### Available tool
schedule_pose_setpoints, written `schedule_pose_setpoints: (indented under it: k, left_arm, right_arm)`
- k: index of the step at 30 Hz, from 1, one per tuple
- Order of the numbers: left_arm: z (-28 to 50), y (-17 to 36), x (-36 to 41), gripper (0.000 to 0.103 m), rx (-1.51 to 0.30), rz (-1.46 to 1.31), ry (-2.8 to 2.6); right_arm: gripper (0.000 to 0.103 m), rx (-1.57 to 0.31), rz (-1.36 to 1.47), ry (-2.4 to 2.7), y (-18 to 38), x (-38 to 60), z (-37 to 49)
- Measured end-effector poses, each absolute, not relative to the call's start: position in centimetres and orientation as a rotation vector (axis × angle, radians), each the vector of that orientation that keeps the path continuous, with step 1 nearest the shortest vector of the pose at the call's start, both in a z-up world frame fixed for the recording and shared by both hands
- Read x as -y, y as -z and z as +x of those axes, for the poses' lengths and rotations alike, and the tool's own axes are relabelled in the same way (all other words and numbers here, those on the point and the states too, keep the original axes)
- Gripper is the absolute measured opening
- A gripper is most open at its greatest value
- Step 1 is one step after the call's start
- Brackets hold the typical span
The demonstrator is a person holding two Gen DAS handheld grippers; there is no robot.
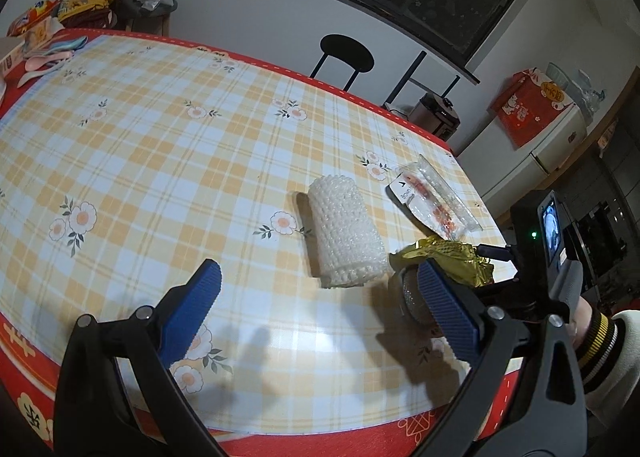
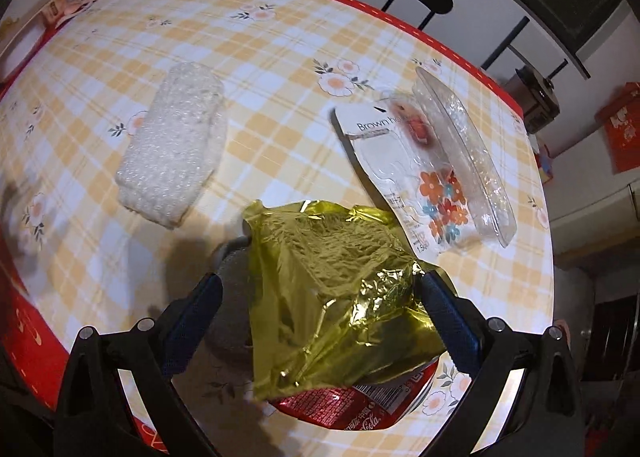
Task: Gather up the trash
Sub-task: 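Grasp the gold foil wrapper with the right gripper and lift it, then grasp the crushed red can with the left gripper and lift it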
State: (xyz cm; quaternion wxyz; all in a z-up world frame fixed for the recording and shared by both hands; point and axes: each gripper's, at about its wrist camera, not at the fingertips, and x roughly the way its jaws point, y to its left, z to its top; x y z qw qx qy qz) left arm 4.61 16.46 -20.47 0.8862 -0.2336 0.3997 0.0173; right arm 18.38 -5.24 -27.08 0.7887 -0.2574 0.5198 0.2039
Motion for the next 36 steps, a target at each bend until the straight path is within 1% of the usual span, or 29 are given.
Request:
schedule_pose_setpoints:
  k: [3,6,8,10,14,19,20,31,36]
  left_arm:
    - [4.7,20.7,-16.6,0.097,-0.834,-0.492,-0.036]
    - [5.0,20.9,-16.4,0.097,-0.837,-0.495,-0.03]
    - [5.2,20.9,-16.2,0.097,-0.84,-0.494,-0.024]
    - [5.4,21.0,-15.9,0.097,-0.841,-0.491,-0.017]
    - [5.7,21.0,-15.4,0.097,-0.846,-0.483,-0.004]
    - [6.3,21.0,-14.5,0.097,-0.853,-0.465,0.017]
    - [6.4,21.0,-14.2,0.097,-0.855,-0.462,0.023]
    - [8.1,21.2,-10.0,0.097,-0.892,-0.384,0.123]
    - [8.8,21.7,-7.9,0.097,-0.913,-0.352,0.166]
  right_arm:
    - [0.093,-1.13,-0.559,-0.429,27.3,5.3,18.9]
    - [0.083,-1.138,-0.572,-0.412,27.3,5.5,19.2]
    - [0.072,-1.141,-0.563,-0.401,27.1,6.0,19.5]
    - [0.069,-1.153,-0.526,-0.412,26.7,6.5,19.8]
    - [0.059,-1.146,-0.453,-0.437,25.5,7.4,19.8]
    - [0.051,-1.13,-0.319,-0.481,23.8,9.0,19.4]
    - [0.047,-1.124,-0.289,-0.491,23.4,9.4,19.3]
    - [0.046,-1.044,-0.014,-0.497,20.2,15.1,18.0]
    - [0.046,-1.009,0.062,-0.463,19.3,18.0,17.5]
